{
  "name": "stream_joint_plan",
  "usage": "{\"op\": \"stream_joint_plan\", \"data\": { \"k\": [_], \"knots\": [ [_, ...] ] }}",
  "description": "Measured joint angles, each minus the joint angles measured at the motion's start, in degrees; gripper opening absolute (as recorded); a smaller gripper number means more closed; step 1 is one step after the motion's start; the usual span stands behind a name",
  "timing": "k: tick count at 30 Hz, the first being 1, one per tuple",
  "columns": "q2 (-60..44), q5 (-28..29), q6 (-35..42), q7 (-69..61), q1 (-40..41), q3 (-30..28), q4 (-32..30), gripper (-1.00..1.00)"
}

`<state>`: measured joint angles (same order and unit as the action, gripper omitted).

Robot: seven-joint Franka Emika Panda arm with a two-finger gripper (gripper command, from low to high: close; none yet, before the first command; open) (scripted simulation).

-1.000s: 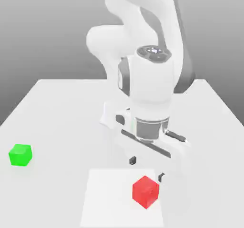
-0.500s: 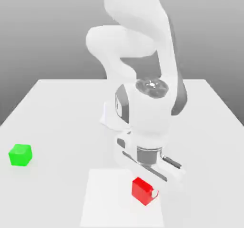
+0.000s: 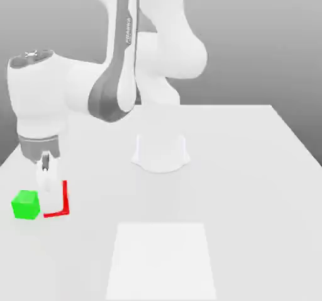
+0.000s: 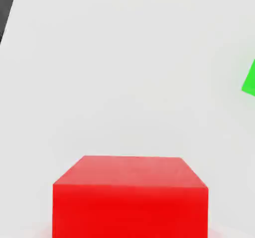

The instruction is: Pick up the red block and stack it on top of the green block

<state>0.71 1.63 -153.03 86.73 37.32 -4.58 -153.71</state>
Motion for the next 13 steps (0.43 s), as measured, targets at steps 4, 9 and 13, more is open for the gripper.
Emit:
{"op": "stream_joint_plan", "data": {
  "k": [4,9,13],
  "knots": [
    [0.36,-1.17,0.08,-4.35,8.62,-4.04,-0.24,-1.0],
    [-8.9,-4.19,-8.73,-6.96,9.92,-1.19,0.14,-1.0],
    [-9.93,-4.54,-9.72,-7.21,9.95,-1.02,0.19,1.0]
  ]
}}
